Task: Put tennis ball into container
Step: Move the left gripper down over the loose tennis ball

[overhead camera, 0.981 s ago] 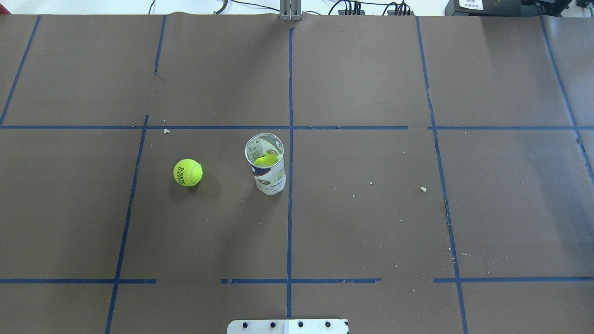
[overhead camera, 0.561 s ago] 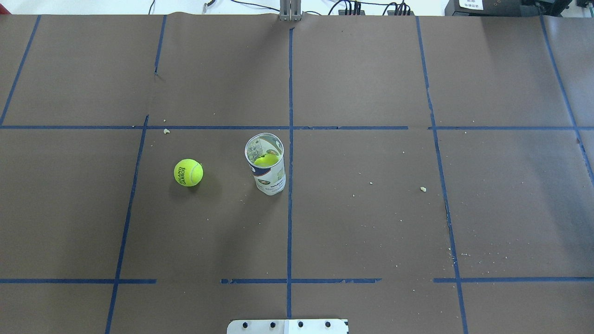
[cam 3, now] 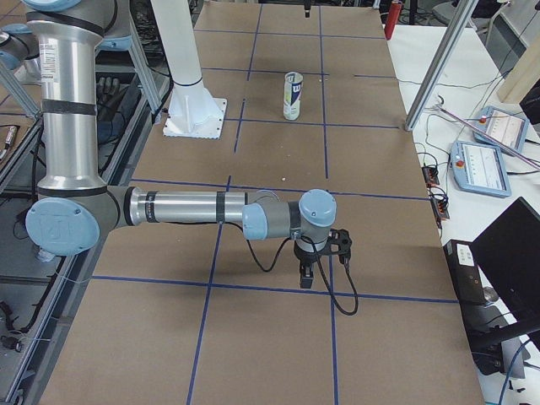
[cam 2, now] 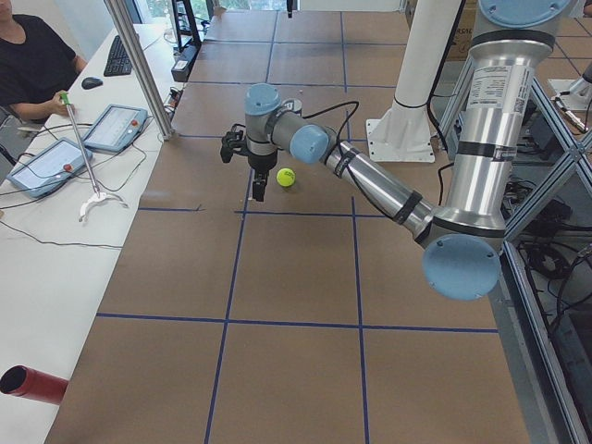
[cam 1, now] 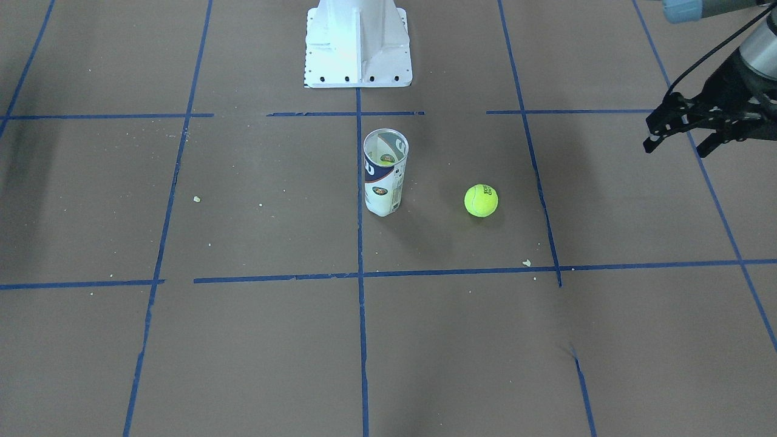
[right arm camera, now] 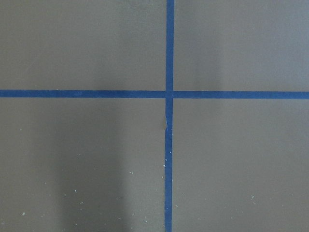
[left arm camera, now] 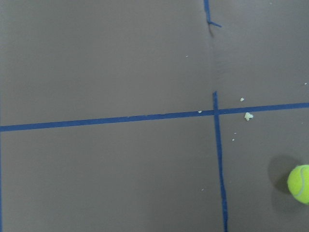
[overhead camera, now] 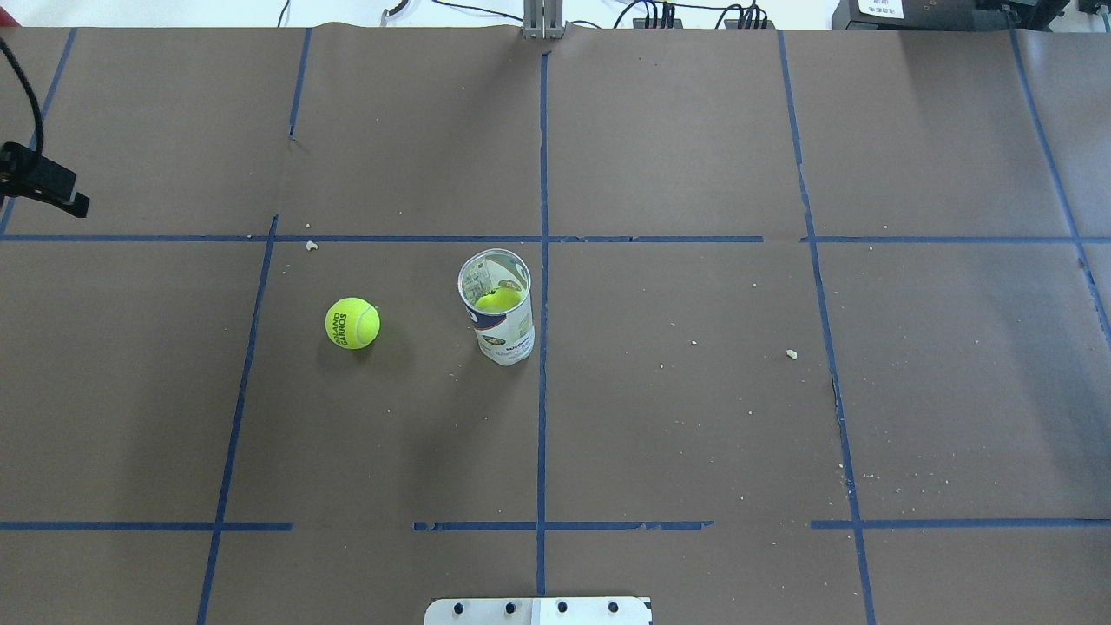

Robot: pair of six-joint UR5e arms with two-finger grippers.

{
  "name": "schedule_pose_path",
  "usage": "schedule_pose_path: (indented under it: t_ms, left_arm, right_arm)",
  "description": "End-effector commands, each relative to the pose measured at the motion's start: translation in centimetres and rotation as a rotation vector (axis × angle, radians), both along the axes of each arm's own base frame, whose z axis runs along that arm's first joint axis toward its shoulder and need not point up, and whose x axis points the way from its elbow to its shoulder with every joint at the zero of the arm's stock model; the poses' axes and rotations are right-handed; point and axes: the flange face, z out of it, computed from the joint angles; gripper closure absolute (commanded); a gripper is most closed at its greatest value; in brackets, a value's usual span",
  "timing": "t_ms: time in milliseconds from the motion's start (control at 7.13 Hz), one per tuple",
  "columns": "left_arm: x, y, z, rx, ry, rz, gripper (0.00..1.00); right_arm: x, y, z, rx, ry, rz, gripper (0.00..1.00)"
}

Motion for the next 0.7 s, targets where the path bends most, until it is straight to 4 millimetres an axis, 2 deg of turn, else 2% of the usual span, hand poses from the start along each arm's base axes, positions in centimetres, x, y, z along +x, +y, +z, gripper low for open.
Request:
schedule_pose_path:
  t_ms: [0, 280, 421, 561]
  left_arm:
    - [6.7, -0.3, -4.2, -0.015, 0.022, 0.026, 0.00]
    - [15.1, 0.3, -6.8, -0.084, 0.031, 0.062, 0.00]
    - [18.3, 0.9, -7.6, -0.079, 0.002, 0.044, 0.00]
    - [22.6, 0.8, -6.3, -0.111, -0.045, 0.039, 0.00]
  right_arm:
    - [0.0, 0.0, 0.0, 0.000, 0.000, 0.000, 0.00]
    - [0.0, 0.0, 0.0, 0.000, 0.000, 0.000, 0.00]
    - [0.0, 0.0, 0.0, 0.000, 0.000, 0.000, 0.00]
    - [0.0, 0.0, 0.0, 0.000, 0.000, 0.000, 0.00]
